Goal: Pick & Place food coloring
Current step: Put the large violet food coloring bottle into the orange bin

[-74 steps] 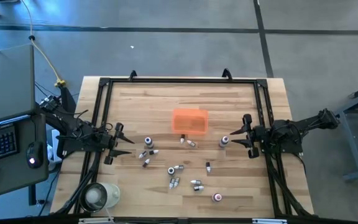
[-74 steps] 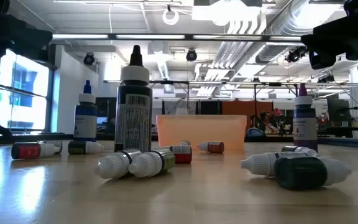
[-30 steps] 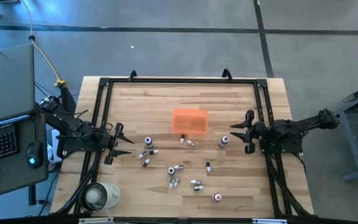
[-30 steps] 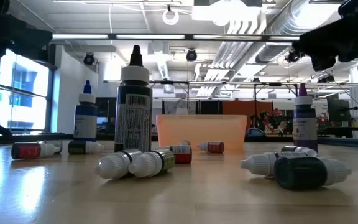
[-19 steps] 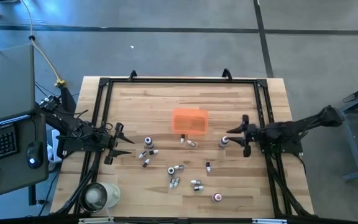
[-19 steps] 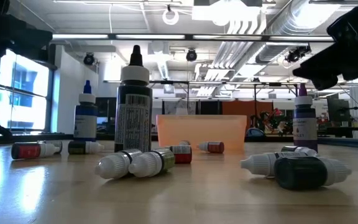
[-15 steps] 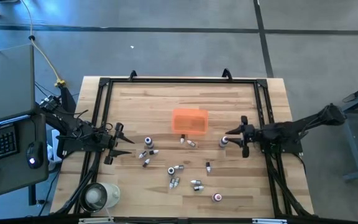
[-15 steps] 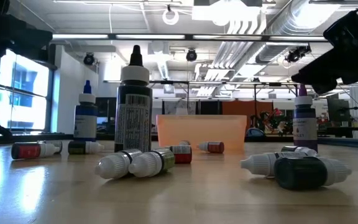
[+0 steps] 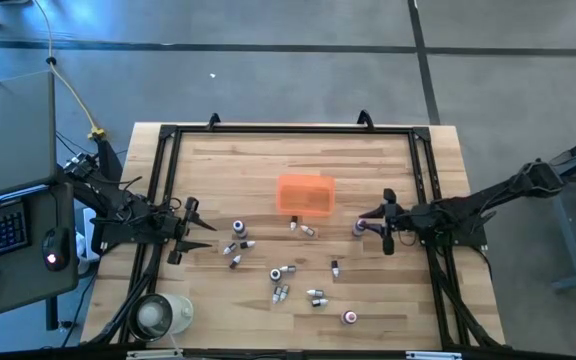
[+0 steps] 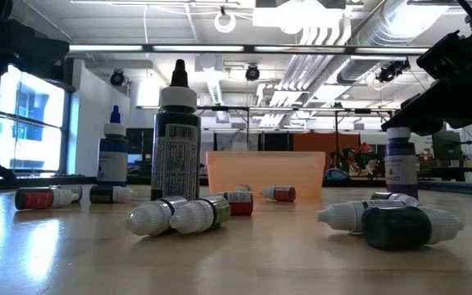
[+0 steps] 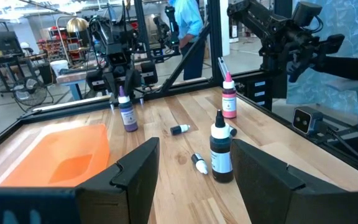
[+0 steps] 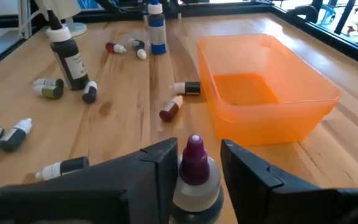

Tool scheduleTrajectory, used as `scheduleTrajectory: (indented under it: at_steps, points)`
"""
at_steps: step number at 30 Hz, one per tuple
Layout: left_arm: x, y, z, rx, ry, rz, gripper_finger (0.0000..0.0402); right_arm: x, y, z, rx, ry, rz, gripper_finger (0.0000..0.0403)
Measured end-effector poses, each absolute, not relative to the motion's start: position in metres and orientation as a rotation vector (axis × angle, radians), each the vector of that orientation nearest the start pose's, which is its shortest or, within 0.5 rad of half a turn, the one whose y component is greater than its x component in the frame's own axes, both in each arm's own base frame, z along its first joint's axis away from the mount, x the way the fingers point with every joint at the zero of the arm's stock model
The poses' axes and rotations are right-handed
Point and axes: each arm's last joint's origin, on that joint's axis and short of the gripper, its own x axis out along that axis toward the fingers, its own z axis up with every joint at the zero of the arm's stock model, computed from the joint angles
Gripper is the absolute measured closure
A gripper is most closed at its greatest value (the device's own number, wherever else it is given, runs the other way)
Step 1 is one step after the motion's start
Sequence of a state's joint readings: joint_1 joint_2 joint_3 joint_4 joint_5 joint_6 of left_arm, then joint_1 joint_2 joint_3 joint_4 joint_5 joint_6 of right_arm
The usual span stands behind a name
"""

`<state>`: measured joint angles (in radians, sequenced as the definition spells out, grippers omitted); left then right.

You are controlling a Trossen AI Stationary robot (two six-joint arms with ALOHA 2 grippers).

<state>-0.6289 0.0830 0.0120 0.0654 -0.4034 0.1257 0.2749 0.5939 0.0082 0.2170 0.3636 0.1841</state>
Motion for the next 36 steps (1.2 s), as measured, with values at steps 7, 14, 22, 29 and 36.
scheduleTrajectory:
  at_steps: [7, 14, 22, 29, 36]
  points:
    - [0.087, -0.05, 0.167, 0.128, -0.009, -0.225, 0.0206, 0.126, 0.025, 0.133, 0.063, 0.328, -0.121, 0.0363]
    - [0.088, -0.048, 0.169, 0.121, -0.019, -0.169, 0.0206, 0.132, 0.027, 0.171, 0.029, -0.053, -0.088, 0.0363]
    - [0.086, -0.042, 0.189, 0.061, -0.091, -0.003, 0.0206, 0.143, 0.02, 0.213, 0.034, -0.259, -0.354, 0.0363]
    - [0.084, -0.043, 0.203, 0.012, -0.185, -0.101, 0.0206, 0.198, 0.01, 0.218, 0.02, -0.061, -0.41, 0.0363]
    - [0.083, -0.045, 0.206, -0.008, -0.219, -0.173, 0.0206, 0.25, -0.017, 0.2, -0.025, 0.114, -0.586, 0.0363]
